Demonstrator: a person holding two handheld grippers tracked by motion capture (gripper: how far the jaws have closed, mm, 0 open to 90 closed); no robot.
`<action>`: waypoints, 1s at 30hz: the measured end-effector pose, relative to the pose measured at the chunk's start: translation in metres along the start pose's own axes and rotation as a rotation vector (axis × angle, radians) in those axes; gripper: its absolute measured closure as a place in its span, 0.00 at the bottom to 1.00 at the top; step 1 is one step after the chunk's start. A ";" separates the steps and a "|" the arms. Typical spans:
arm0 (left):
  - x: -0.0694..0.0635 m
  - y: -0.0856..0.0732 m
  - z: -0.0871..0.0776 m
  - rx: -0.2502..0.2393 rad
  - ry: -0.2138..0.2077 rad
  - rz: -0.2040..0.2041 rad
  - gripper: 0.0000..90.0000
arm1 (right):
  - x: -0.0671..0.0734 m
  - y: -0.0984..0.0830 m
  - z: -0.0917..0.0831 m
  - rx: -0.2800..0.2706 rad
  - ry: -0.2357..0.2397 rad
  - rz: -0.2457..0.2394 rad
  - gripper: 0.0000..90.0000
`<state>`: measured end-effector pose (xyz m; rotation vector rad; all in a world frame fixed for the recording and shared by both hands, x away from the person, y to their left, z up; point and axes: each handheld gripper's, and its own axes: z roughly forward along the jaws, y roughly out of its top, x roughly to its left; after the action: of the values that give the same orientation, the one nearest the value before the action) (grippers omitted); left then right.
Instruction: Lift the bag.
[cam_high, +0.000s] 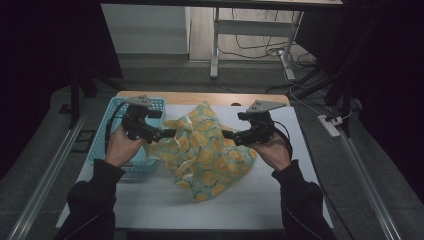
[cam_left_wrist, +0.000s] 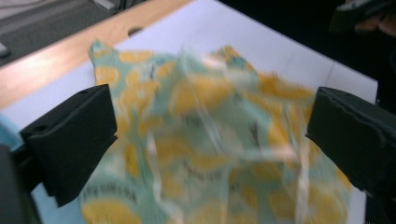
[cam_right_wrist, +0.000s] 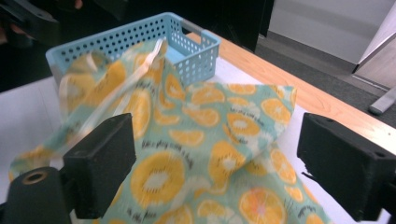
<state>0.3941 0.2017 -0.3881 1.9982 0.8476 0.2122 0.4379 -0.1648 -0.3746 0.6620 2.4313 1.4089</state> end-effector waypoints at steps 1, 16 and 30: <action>-0.002 -0.005 -0.002 0.006 0.003 0.003 0.00 | 0.001 -0.002 -0.001 0.001 -0.002 -0.002 0.10; -0.028 -0.096 -0.034 -0.044 0.059 -0.097 0.00 | 0.022 -0.077 -0.019 0.060 -0.014 0.071 0.00; -0.061 -0.181 -0.058 -0.021 0.160 -0.190 0.00 | 0.041 -0.144 -0.066 0.065 -0.154 0.149 0.00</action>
<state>0.2352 0.2636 -0.4922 1.8857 1.1263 0.2735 0.3373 -0.2553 -0.4661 0.9485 2.3577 1.2829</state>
